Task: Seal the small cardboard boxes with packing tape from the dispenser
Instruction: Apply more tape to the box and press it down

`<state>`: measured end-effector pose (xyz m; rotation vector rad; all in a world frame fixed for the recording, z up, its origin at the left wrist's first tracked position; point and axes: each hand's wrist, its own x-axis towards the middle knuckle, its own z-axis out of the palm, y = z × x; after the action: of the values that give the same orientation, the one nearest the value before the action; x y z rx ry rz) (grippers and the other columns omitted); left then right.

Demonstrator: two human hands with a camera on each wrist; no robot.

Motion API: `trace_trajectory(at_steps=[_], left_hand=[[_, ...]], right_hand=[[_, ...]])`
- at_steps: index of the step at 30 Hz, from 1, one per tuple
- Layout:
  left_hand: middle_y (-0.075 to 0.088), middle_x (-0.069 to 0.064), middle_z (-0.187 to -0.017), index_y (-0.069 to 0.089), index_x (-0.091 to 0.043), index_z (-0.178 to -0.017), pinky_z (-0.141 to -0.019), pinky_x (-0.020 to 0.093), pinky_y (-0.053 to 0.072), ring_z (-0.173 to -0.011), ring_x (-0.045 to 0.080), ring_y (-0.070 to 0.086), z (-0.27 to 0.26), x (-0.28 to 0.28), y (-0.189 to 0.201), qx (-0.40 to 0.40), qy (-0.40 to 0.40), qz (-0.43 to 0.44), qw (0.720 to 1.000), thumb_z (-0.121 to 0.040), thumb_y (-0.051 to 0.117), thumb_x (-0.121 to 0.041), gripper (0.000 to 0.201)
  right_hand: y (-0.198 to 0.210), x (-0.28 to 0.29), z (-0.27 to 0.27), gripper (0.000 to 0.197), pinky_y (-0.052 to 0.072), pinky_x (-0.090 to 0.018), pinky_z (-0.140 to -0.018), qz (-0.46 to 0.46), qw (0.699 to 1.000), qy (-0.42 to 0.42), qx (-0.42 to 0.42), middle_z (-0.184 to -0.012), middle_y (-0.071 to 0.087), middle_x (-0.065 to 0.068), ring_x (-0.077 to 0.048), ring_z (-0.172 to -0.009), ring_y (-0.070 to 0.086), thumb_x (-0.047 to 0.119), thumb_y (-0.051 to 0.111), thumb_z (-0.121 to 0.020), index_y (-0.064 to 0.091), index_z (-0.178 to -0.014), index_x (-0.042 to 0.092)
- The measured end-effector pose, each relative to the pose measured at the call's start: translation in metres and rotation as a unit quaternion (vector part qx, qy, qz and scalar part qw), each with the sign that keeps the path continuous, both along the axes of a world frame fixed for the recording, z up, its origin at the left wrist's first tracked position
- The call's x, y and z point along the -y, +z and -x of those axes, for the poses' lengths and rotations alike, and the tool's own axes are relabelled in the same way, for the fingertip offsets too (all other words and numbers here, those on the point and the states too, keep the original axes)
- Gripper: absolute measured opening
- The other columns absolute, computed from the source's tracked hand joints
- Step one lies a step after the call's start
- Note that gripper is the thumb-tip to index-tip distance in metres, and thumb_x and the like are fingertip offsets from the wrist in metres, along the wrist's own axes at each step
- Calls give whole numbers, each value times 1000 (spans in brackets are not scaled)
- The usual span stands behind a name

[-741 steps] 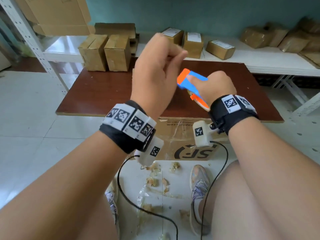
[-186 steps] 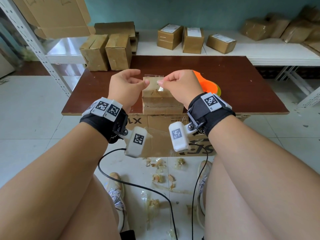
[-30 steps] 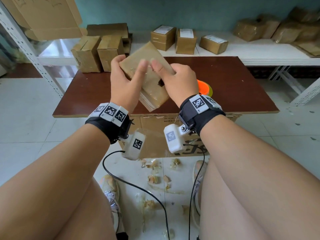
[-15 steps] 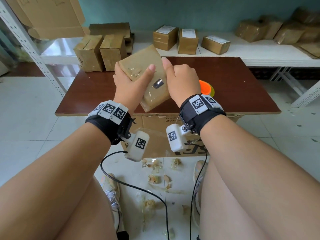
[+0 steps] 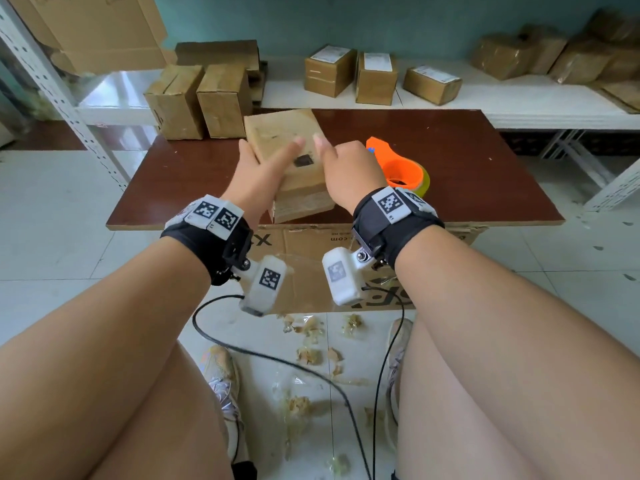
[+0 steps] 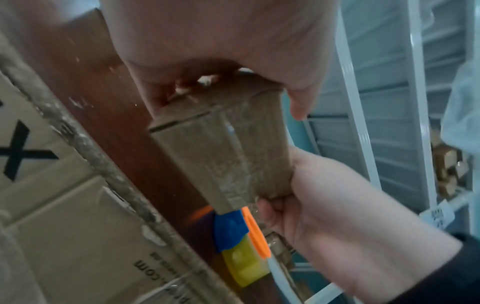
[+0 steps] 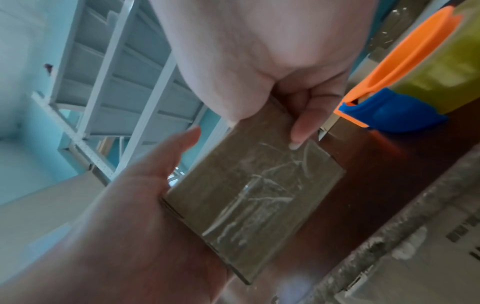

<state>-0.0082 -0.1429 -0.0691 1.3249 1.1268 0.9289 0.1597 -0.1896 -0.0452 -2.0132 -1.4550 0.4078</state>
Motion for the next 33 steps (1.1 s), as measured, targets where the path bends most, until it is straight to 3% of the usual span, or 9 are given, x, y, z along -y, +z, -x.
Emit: trace_trajectory(at_steps=[4,7,10,15,18,22,26,29,33], left_hand=[[26,1,-175,-4,-43,-167,-120,49,43,-153,16,43,-2,-9,-11,-54,-99,-38,993,-66,96,-66,143],[37,-2,-170,-10,-34,-169,-125,47,37,-154,15,41,-2,-9,-11,-25,-100,-39,994,-81,88,-58,134],[62,-10,-148,2,-27,-171,-117,40,48,-130,7,64,-2,-4,-7,3,-59,-62,996,-98,69,-37,100],[62,-11,-148,26,-31,-168,-115,41,50,-129,9,64,-3,-5,-8,-30,-20,-43,998,-93,52,-61,86],[65,-9,-145,53,-33,-154,-114,44,50,-128,14,64,-8,-3,-4,-75,29,-29,996,-88,40,-68,76],[73,-6,-115,67,-23,-126,-101,40,58,-109,18,70,-18,-1,-4,-144,41,-3,989,-100,53,-42,35],[68,-3,-119,56,-18,-141,-95,39,58,-108,19,67,-21,-4,-10,-154,53,52,985,-101,59,-45,48],[64,1,-120,45,-16,-147,-86,41,61,-104,19,67,-21,-9,-11,-133,77,98,983,-97,69,-49,65],[52,7,-144,16,-41,-160,-77,53,67,-121,31,65,-18,-14,-13,-143,68,142,977,-56,94,-66,132]], right_hand=[[1,-8,-12,63,54,-44,-89,4,996,-15,-85,-105,68,-16,-34,-96,62,59,30,-109,70,-120,12],[-1,-2,-7,63,61,-50,-88,-5,984,11,-180,-72,66,-1,-28,-80,69,82,55,-89,68,-77,21],[-6,-2,-3,64,64,-51,-84,-11,979,8,-204,-72,72,-7,-28,-79,73,76,67,-83,69,-71,14],[-9,-12,-4,61,63,-57,-82,25,980,-43,-193,-71,60,-8,-38,-86,72,64,45,-104,56,-73,12],[-12,-13,-3,58,63,-55,-84,39,976,-57,-208,-76,58,-6,-33,-83,69,57,39,-109,64,-94,6],[-12,-11,5,30,65,-49,-84,56,960,-22,-274,-107,65,-7,-27,-98,66,35,52,-109,65,-121,11],[-18,-12,5,14,64,-50,-89,61,966,1,-253,-119,69,-6,-29,-108,67,24,58,-105,63,-118,20],[-20,-13,1,37,56,-51,-103,61,976,-26,-207,-126,64,-7,-31,-119,63,36,62,-104,59,-135,17],[-22,-15,-10,36,53,-50,-105,39,988,-39,-147,-136,64,-9,-33,-123,62,31,57,-107,63,-138,14]])
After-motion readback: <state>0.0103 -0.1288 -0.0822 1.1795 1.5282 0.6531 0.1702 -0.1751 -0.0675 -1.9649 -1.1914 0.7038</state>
